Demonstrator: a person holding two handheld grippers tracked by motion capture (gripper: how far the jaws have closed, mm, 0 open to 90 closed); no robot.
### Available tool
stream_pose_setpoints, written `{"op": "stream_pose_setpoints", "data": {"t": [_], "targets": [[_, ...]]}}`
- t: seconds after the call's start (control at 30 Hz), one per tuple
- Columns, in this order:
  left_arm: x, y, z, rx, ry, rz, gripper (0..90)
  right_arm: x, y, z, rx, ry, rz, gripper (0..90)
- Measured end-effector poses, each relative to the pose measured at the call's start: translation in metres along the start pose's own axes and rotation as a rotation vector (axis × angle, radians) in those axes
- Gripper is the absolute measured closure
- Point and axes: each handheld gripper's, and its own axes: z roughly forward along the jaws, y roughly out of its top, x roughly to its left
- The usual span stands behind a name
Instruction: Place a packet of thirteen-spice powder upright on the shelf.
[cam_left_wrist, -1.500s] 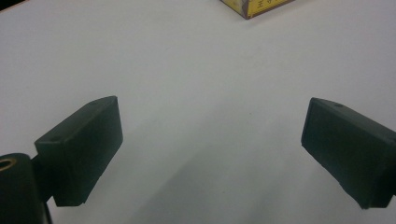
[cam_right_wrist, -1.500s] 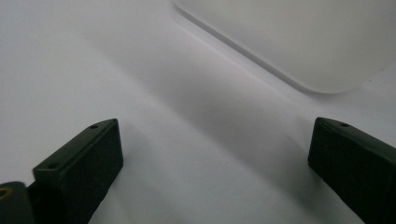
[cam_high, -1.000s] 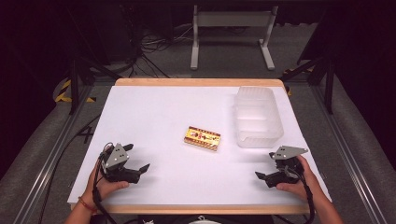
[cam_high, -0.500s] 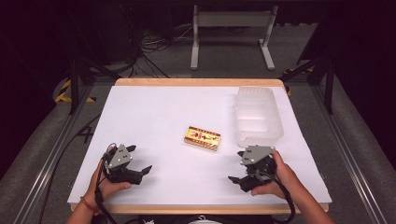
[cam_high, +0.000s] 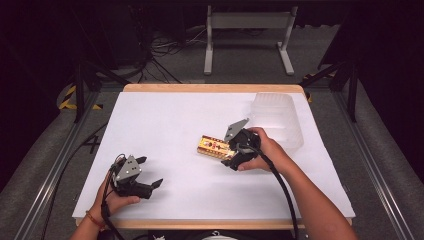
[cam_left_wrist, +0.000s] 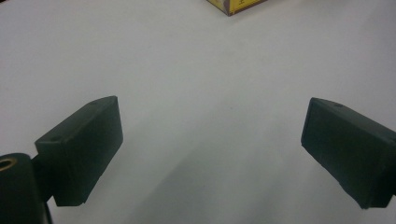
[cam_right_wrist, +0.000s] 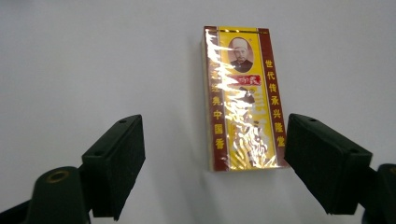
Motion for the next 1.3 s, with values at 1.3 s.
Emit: {"op": "stream_pose_setpoints", "data": {"t": [1.3], "targets": [[-0.002,-0.003,-0.004,0.006,-0.008,0.004,6.4,-0.037,0.049,0.082,0.233,0.061,0.034,32.8]]}}
